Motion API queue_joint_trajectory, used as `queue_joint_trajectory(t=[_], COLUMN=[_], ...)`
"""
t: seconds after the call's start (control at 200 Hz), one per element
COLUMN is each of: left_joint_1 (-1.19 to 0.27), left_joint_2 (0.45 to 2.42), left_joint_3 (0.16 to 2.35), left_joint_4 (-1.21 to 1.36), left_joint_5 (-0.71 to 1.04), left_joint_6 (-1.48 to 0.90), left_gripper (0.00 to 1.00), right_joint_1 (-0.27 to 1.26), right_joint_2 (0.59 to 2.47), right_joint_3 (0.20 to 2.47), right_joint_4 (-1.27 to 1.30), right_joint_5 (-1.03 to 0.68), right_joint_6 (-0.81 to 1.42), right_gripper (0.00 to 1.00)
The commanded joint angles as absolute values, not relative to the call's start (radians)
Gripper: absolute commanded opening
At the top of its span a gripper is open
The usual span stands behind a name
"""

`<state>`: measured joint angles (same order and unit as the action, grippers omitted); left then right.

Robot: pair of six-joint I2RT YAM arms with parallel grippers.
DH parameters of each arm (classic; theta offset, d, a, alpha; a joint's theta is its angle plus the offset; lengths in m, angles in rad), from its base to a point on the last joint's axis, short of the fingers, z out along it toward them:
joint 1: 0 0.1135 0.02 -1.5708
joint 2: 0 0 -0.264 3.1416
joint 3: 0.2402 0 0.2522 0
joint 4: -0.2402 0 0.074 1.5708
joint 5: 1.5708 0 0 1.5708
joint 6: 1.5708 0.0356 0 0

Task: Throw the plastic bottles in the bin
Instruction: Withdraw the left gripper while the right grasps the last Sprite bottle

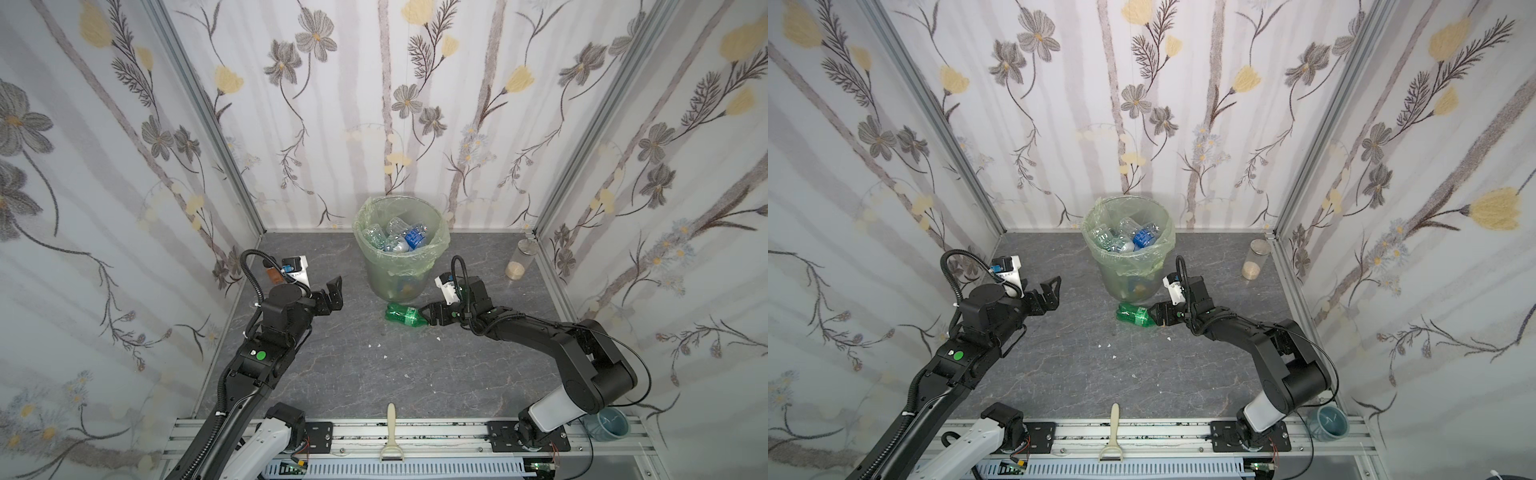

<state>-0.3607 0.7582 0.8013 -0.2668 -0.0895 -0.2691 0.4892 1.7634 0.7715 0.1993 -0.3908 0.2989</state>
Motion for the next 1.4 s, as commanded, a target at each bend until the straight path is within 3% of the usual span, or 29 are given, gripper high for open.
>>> queue_joint_trajectory(t=[0.0,0.275,0.585,0.969,1.394], left_joint_1=[-0.358,-0.354,-0.346,-0.336,-0.32], left_joint_2=[0.758,0.759,0.764,0.723,0.724], left_joint_3=[0.79,0.767,0.749,0.711,0.692], left_joint_4=[-0.261,-0.26,-0.259,-0.261,-0.261], left_joint_5=[-0.099,-0.11,-0.112,-0.145,-0.14], left_joint_6=[-0.281,-0.264,-0.263,-0.276,-0.28], left_gripper=[1.0,1.0,1.0,1.0,1.0], right_joint_1=[0.517,0.634,0.743,0.84,0.879], right_joint_2=[1.805,1.835,1.833,1.953,1.874], right_joint_3=[0.805,0.794,0.83,0.958,0.889], right_joint_4=[0.277,0.277,0.189,0.097,0.098], right_joint_5=[-0.399,-0.351,-0.141,-0.107,-0.061], right_joint_6=[0.32,0.328,0.263,0.171,0.184], right_gripper=[0.85,0.83,0.85,0.82,0.6])
